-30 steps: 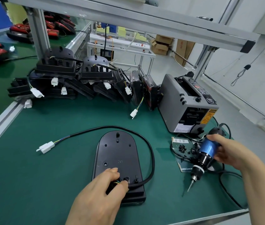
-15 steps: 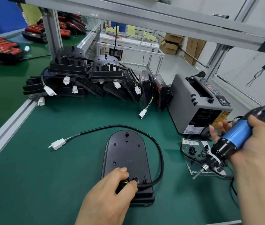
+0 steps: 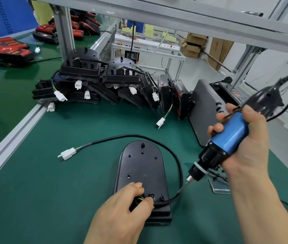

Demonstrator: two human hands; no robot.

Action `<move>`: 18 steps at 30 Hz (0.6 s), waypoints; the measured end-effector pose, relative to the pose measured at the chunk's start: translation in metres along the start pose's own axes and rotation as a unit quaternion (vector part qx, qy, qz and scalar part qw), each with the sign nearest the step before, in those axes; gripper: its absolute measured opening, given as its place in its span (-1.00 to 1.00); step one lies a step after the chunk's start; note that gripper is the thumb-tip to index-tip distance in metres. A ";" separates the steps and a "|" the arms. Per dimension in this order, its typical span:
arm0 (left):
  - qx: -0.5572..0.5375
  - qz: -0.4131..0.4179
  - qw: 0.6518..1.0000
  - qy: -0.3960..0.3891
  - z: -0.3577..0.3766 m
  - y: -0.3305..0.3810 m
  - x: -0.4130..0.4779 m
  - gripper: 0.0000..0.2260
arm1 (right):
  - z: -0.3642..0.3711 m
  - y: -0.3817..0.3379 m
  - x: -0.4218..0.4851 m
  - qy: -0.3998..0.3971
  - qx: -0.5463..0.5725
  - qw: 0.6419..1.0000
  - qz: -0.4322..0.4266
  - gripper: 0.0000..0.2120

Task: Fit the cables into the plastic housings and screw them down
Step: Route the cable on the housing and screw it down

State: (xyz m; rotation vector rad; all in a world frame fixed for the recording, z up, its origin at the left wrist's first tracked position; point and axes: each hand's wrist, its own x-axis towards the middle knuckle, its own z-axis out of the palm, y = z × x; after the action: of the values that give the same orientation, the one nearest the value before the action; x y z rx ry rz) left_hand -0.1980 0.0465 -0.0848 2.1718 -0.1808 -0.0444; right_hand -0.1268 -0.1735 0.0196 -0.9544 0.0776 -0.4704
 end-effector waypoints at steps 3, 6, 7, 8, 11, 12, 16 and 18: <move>0.054 0.054 0.997 -0.026 -0.004 0.000 0.001 -0.86 | 0.023 0.006 -0.005 -0.036 0.017 0.999 0.008 -0.81; 0.054 0.064 0.996 -0.017 -0.009 0.008 0.005 -0.85 | 0.039 0.011 -0.008 -0.063 0.017 0.998 0.021 -0.81; 0.053 0.088 0.995 0.009 -0.007 0.007 0.004 -0.88 | 0.043 0.013 -0.008 -0.073 0.013 0.997 0.023 -0.81; 0.088 0.125 0.988 0.035 -0.008 0.006 0.005 -0.91 | 0.046 0.014 -0.009 -0.081 0.008 0.996 0.025 -0.81; 0.090 0.143 0.986 0.006 -0.012 0.011 0.005 -0.85 | 0.053 0.017 -0.010 -0.096 -0.015 0.995 0.026 -0.75; 0.113 0.162 0.980 0.002 -0.011 0.008 0.005 -0.84 | 0.054 0.018 -0.011 -0.098 -0.023 0.995 0.024 -0.69; 0.178 0.214 0.960 0.024 -0.010 0.002 0.004 -0.79 | 0.058 0.020 -0.011 -0.109 -0.039 0.993 0.016 -0.59; 0.129 0.185 0.974 -0.008 -0.012 0.003 0.005 -0.78 | 0.059 0.020 -0.012 -0.117 -0.042 0.992 0.016 -0.60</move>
State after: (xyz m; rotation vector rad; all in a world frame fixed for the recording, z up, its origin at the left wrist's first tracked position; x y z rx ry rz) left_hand -0.1922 0.0535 -0.0750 2.3599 -0.6267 0.1832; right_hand -0.1145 -0.1131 0.0362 -1.0826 -0.1004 -0.3251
